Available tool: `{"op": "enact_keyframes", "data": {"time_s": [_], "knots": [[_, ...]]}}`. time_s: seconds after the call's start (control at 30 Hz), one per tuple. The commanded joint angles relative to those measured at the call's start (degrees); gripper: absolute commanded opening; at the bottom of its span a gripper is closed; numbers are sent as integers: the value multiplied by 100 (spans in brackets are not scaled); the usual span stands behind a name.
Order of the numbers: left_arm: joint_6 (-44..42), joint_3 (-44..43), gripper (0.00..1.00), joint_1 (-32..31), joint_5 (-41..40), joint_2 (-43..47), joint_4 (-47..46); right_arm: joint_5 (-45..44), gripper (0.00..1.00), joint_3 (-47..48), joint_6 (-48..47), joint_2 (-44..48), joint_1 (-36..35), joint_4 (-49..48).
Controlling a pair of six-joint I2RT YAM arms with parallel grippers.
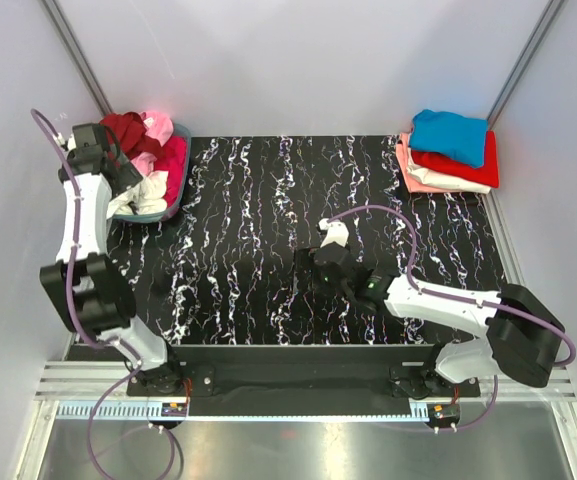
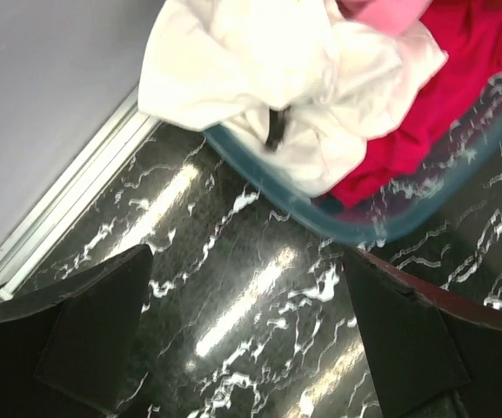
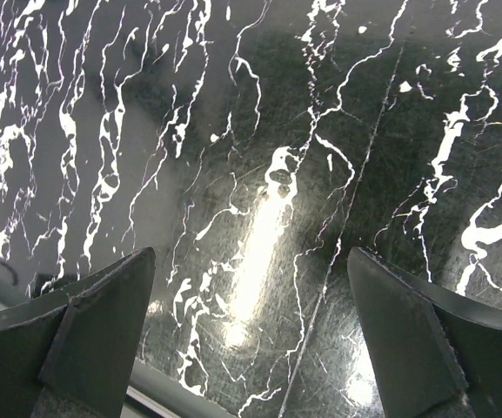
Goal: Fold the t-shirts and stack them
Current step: Grab the tshirt from the pile, then move the tshirt to the center of the board
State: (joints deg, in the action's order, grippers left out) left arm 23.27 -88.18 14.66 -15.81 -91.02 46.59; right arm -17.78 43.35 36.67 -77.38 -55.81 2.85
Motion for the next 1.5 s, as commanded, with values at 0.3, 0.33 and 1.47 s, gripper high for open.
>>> {"op": "enact_keyframes", "data": {"time_s": [0.3,0.33,1.47], "knots": [[-384,-1851,97,152,52,-2391,-959,222,100,226,-212,-92,-26,-75],[-436,-1956,95,160,0,-2516,-906,231,100,235,-212,-110,-26,-74],[-402,-3630,2,-2977,1968,1250,-1169,-1570,100,-1671,675,2762,-17,-664]]}}
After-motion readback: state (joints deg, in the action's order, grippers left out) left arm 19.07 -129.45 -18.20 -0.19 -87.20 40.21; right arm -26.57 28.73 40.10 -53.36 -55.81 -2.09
